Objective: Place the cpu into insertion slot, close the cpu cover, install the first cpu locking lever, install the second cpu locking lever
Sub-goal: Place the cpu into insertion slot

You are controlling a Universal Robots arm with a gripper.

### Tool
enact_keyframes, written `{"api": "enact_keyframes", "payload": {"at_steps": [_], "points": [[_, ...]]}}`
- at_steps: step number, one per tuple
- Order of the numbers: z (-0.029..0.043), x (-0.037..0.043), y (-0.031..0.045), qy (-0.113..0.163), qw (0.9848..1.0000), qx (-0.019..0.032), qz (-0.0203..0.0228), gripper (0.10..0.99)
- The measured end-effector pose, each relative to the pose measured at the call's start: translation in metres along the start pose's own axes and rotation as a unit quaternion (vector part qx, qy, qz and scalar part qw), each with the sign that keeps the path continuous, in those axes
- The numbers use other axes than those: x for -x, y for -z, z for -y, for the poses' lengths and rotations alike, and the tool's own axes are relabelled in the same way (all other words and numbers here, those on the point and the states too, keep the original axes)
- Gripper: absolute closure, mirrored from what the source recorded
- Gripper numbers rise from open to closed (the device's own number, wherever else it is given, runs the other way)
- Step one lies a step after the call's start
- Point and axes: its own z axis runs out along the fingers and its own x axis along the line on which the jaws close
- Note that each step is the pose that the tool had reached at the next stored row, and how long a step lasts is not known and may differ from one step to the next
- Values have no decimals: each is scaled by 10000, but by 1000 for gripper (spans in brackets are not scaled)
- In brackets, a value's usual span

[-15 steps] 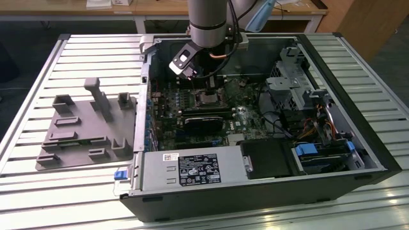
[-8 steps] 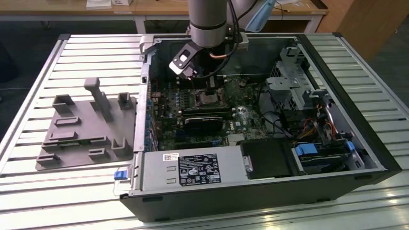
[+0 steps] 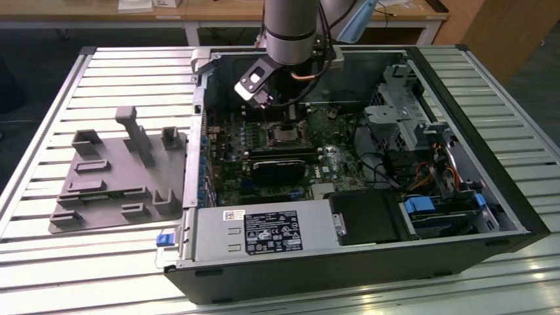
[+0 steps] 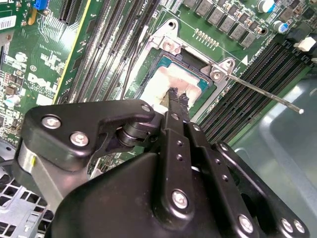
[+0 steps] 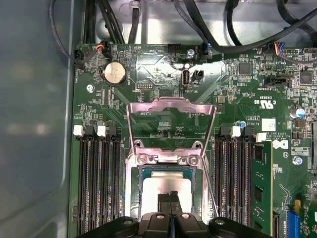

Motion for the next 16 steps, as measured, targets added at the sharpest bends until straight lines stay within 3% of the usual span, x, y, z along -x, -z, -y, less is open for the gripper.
{"api": "enact_keyframes", "payload": {"at_steps": [9,16], "points": [[-9,0,14,-7,10000,-1,1,984],[-15,-3,157,-7,10000,8,0,984]]}}
